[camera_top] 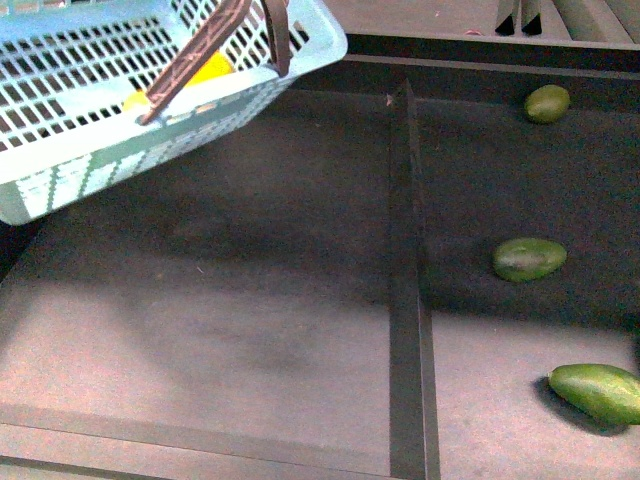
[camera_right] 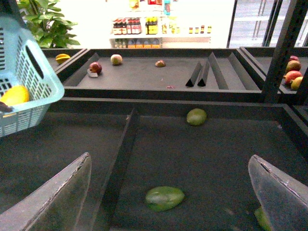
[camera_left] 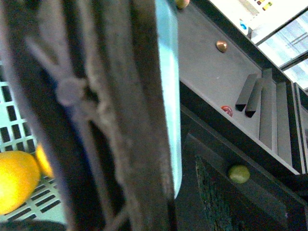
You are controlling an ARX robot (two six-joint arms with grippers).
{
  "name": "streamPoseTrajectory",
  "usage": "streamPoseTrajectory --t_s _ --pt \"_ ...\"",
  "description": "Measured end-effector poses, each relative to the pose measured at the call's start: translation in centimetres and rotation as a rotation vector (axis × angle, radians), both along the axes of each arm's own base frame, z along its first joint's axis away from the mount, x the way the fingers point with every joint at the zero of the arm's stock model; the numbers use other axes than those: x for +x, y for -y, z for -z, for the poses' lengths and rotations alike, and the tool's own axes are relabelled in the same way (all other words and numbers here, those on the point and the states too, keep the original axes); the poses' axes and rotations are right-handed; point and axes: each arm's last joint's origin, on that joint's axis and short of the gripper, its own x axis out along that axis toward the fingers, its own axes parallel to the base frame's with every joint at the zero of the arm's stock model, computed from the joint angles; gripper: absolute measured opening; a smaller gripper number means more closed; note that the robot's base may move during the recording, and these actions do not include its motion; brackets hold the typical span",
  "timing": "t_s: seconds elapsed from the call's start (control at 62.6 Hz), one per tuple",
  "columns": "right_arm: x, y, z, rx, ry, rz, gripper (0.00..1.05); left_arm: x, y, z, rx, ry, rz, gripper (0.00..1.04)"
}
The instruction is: Pick lemon and mango into basket
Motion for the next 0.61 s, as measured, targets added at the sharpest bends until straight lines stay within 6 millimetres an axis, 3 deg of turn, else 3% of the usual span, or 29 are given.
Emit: streamPoseTrajectory --t_s 0.224,0.416,0.607 --pt "0.0 0.0 0.0 0.000 0.000 0.000 0.96 5.1 1.2 6.9 -0.170 -0.204 -0.086 0.28" --pt "0.0 0.0 0.0 0.000 0.000 0.000 0.96 7.6 0.6 8.0 -0.331 -0.243 -0.219 0.28" --pt "0.0 0.0 0.0 0.000 0.000 0.000 0.96 7.5 -1.0 8.7 -0.393 -0.291 -0.337 0.28"
